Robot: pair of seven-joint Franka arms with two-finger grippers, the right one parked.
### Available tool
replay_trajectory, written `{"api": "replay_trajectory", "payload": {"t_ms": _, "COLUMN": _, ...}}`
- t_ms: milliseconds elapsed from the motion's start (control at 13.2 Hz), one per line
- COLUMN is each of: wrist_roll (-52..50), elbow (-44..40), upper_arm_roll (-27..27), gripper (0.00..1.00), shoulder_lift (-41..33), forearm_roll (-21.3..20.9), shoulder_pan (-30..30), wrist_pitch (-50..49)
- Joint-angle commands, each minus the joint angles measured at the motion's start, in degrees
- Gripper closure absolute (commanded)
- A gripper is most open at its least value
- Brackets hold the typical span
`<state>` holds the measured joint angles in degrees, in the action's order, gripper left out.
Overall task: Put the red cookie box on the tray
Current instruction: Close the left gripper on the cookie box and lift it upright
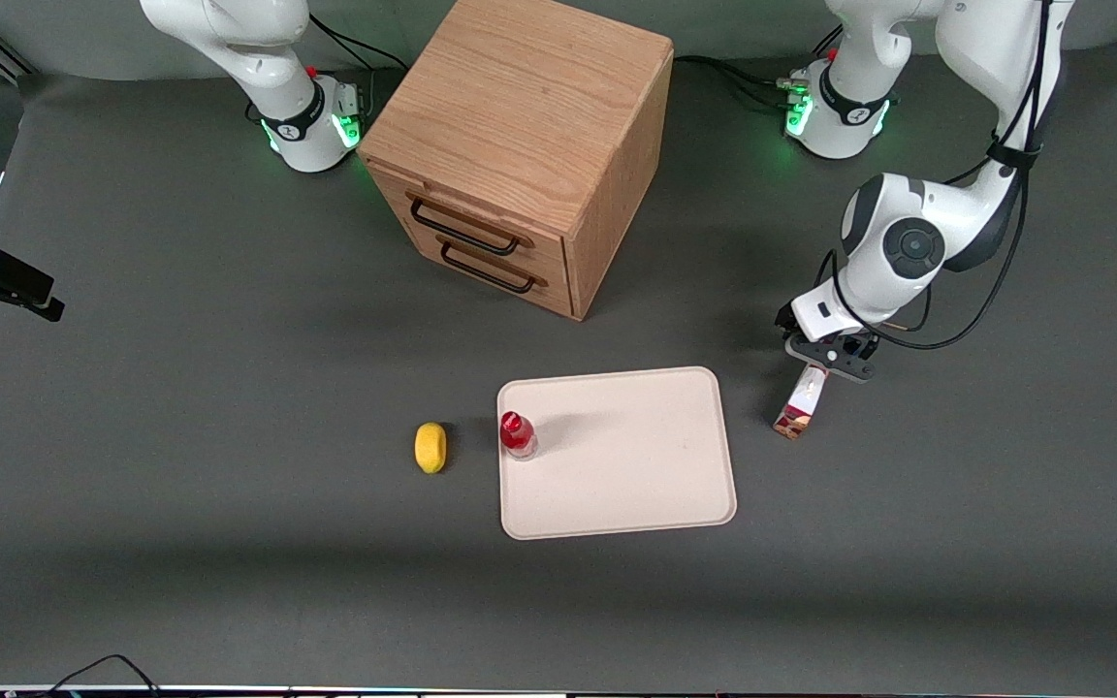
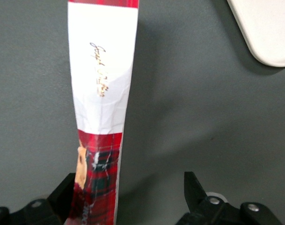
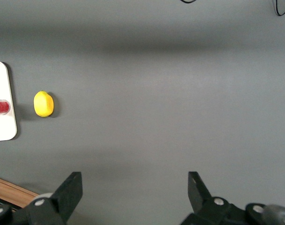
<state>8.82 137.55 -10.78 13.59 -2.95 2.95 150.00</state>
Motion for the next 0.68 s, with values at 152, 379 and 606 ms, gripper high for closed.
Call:
{"api": "replay_trajectory", "payload": {"t_ms": 152, "wrist_roll": 1.1, "elbow": 0.0, "upper_arm_roll": 0.1, "gripper": 0.96, "shoulder_lift": 0.4, "forearm_roll": -0.4, "shoulder_pan": 0.0, "wrist_pitch": 1.1}}
{"api": "replay_trajectory", "payload": {"t_ms": 379, "wrist_roll": 1.9, "elbow": -0.6, "upper_arm_roll": 0.1, "gripper": 1.0, "shoulder_lift": 0.4, "forearm_roll": -0.4, "shoulder_pan": -0.4, "wrist_pitch": 0.3}}
{"api": "replay_trajectory", "payload": {"t_ms": 606, "wrist_roll": 4.6, "elbow": -3.6, "upper_arm_roll": 0.1, "gripper": 1.0, "shoulder_lift": -0.1, "forearm_roll": -0.4, "shoulder_pan": -0.5, "wrist_pitch": -2.1}}
